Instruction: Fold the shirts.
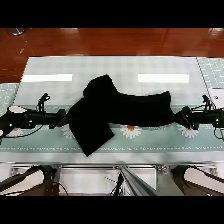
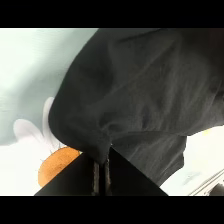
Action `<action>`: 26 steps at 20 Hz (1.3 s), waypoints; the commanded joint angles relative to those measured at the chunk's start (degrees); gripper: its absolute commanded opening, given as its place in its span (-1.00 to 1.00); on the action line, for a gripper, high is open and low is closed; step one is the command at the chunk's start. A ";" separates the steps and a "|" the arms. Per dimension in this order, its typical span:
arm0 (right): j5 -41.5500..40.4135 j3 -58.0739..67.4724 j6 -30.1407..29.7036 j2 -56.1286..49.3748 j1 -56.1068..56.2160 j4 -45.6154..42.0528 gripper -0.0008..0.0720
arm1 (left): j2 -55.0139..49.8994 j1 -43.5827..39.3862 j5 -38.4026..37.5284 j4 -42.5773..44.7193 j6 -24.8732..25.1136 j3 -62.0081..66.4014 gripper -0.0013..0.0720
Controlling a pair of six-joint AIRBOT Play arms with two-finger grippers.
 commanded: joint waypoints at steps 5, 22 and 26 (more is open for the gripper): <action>-3.80 0.09 -1.09 -1.09 0.04 1.57 0.12 | -0.04 -2.08 0.26 0.00 0.00 0.04 -0.90; 13.62 66.38 11.89 10.93 11.91 -3.61 -0.89 | 13.00 -2.64 0.02 -14.16 -0.09 55.45 -0.90; 14.19 75.80 13.20 24.79 11.91 -11.76 -0.89 | 17.51 -2.64 -3.21 3.91 -11.17 75.71 -0.90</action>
